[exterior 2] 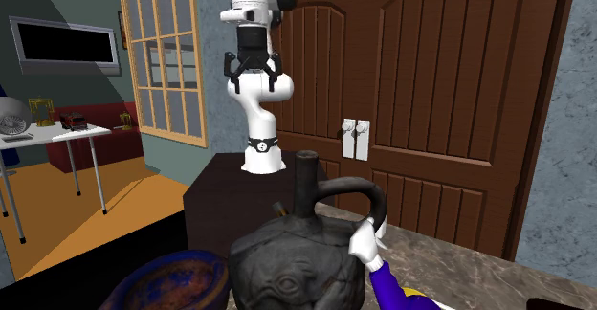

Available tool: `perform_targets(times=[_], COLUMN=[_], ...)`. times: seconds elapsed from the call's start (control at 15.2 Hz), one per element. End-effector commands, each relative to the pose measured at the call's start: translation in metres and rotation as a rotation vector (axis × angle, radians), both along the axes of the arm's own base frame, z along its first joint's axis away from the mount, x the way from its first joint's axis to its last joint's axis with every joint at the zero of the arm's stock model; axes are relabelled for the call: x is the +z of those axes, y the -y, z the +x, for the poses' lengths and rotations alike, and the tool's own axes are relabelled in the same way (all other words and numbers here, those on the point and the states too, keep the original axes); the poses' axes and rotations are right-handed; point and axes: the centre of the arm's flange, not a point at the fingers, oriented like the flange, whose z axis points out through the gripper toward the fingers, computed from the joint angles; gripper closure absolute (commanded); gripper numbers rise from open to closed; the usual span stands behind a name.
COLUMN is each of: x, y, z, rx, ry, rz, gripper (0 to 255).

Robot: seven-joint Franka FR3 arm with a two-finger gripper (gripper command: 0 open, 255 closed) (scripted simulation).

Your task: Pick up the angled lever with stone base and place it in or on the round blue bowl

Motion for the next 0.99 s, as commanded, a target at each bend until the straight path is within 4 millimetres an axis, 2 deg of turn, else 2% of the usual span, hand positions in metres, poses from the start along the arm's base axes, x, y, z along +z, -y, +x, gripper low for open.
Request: perform_targets(times=[0.0, 0.92], x=[-0.022, -0.176], y=[-0.004, -0.048], z=[0.015, 0.105], rx=[0.039, 0.3], ry=[0.006, 0.025], rz=[0.003, 0.026], gripper=[0, 0])
